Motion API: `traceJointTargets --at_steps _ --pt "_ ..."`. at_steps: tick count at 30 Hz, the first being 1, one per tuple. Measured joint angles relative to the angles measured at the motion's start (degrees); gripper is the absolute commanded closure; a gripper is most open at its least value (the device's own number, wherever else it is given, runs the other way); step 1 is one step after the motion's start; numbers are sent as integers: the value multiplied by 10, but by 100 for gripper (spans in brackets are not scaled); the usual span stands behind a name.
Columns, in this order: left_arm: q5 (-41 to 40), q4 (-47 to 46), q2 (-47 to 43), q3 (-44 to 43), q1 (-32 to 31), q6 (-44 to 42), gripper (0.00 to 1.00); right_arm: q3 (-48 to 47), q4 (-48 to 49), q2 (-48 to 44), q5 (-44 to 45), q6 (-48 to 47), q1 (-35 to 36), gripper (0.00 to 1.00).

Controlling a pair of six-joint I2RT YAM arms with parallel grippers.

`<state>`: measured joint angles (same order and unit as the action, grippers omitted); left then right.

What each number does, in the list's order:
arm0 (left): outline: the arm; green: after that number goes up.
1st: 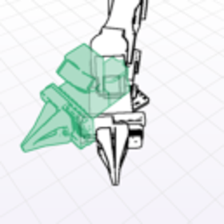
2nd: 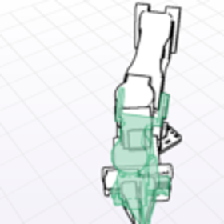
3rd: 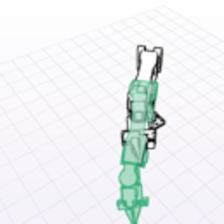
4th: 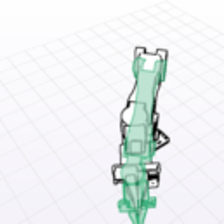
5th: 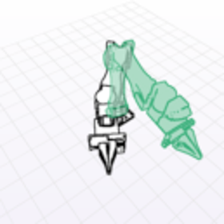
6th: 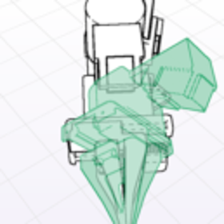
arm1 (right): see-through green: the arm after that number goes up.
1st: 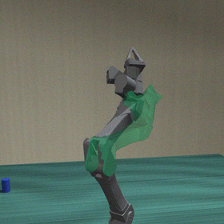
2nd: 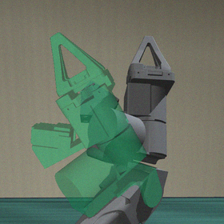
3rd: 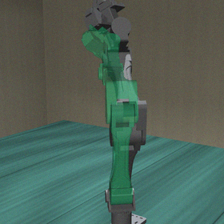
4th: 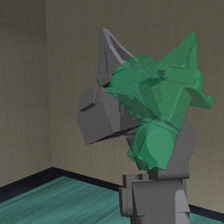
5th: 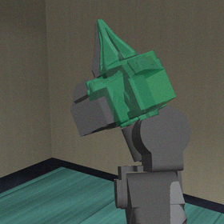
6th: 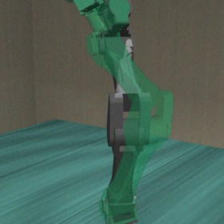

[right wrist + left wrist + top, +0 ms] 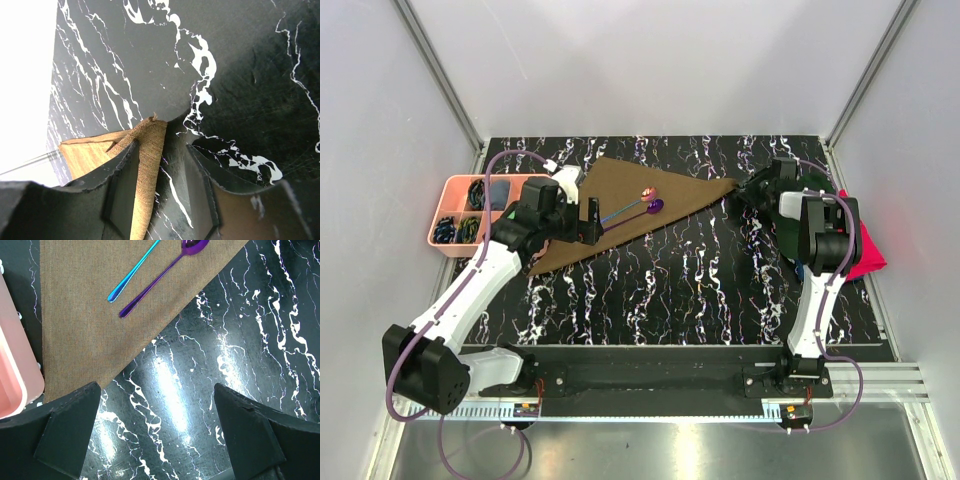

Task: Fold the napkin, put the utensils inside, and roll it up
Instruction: Fold the napkin

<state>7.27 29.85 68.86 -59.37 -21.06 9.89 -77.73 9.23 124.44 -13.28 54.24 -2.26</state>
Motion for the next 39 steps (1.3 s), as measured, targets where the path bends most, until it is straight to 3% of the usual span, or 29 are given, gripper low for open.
traceJointTargets --at_steps 12,30,39 --pt "0 0 0 0 0 0 1 86 64 -42 0 22 0 47" --pt "1 0 6 0 0 0 1 50 65 -13 -13 27 0 50" --pt "0 0 6 0 0 0 1 36 66 1 -13 26 0 60"
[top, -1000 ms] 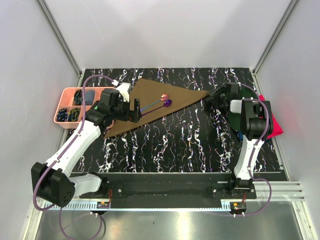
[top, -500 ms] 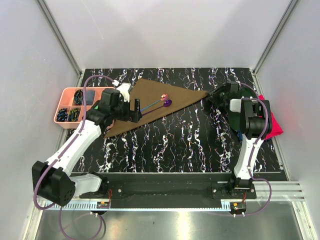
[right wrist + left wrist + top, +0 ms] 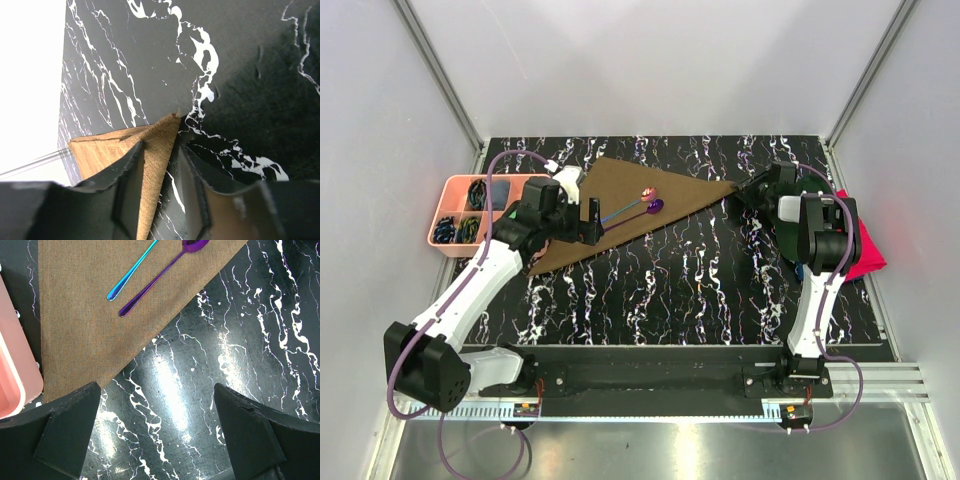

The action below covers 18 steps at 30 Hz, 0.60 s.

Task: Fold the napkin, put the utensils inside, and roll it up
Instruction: Fold the napkin

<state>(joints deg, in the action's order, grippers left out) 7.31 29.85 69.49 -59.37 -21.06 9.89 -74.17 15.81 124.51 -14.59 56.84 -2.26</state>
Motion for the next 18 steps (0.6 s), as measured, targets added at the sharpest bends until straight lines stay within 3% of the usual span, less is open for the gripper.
traceJointTargets --at_steps 18 --pt "0 0 0 0 0 0 1 -5 -12 11 1 -2 0 97"
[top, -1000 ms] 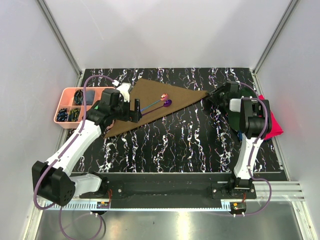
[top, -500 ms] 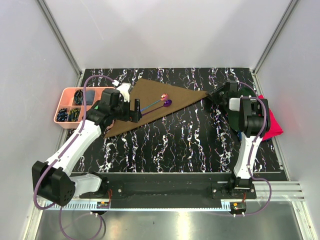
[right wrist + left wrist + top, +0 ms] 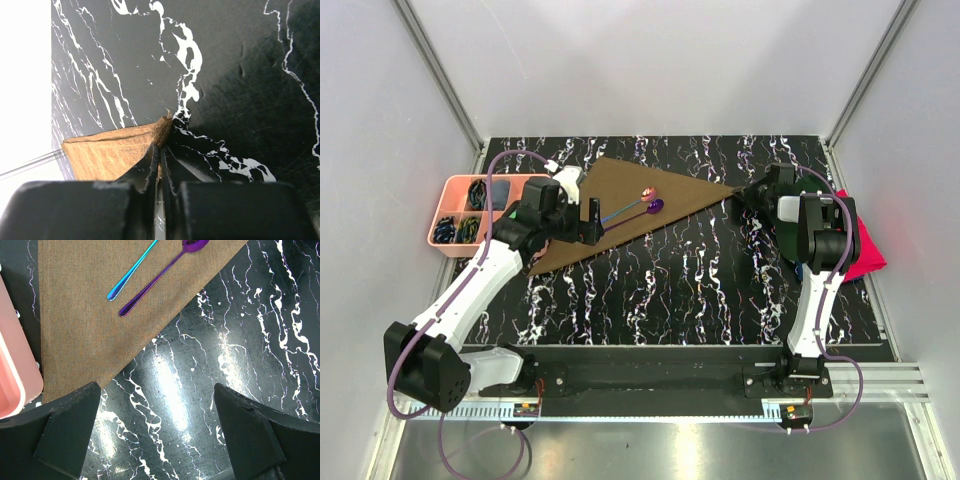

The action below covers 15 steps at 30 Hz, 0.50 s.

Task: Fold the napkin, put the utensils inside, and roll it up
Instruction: Fold the napkin

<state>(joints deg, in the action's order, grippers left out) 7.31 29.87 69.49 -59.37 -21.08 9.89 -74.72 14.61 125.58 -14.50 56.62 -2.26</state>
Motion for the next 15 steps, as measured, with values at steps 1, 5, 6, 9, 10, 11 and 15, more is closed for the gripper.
traceJointTargets --at_steps 1,5,6,9,10,11,15 --pt "0 0 0 0 0 0 1 0 -1 1 0 0 0 100" --pt "0 0 0 0 0 0 1 -2 -5 1 0 -1 0 100" --pt "0 0 0 0 0 0 1 -2 -5 1 0 -1 0 100" --pt "0 0 0 0 0 0 1 -2 -5 1 2 -4 0 100" --pt "0 0 0 0 0 0 1 -2 -5 1 3 -5 0 100" --pt "0 0 0 0 0 0 1 -2 -5 1 4 -8 0 100" --pt "0 0 0 0 0 0 1 11 -6 -11 10 -20 -3 100"
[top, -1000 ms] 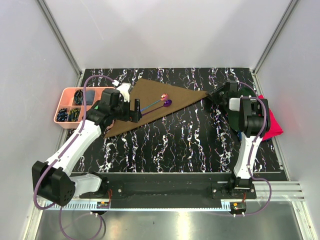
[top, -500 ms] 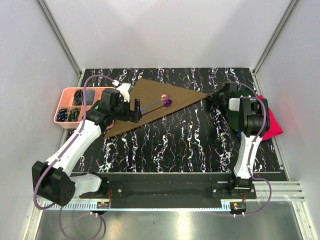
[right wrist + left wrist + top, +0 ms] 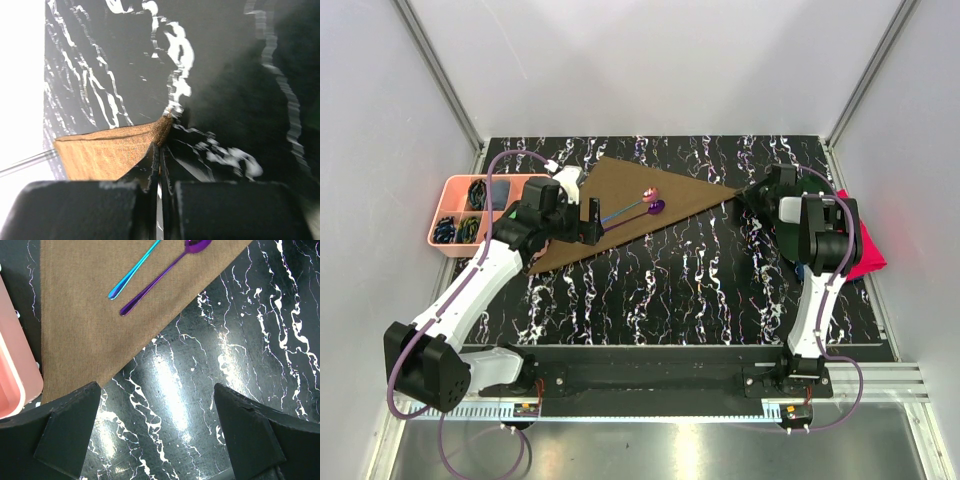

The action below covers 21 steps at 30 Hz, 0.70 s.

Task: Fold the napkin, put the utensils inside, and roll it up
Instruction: Fold the napkin

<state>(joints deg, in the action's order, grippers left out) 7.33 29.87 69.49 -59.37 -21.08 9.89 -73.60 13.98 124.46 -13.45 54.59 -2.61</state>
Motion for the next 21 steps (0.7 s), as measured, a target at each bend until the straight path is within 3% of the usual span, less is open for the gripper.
traceJointTargets --at_steps 13,21 --pt "8 0 0 0 0 0 1 20 -34 -81 8 -62 -66 100" --pt "18 0 0 0 0 1 1 30 -30 -132 -3 -85 -48 100"
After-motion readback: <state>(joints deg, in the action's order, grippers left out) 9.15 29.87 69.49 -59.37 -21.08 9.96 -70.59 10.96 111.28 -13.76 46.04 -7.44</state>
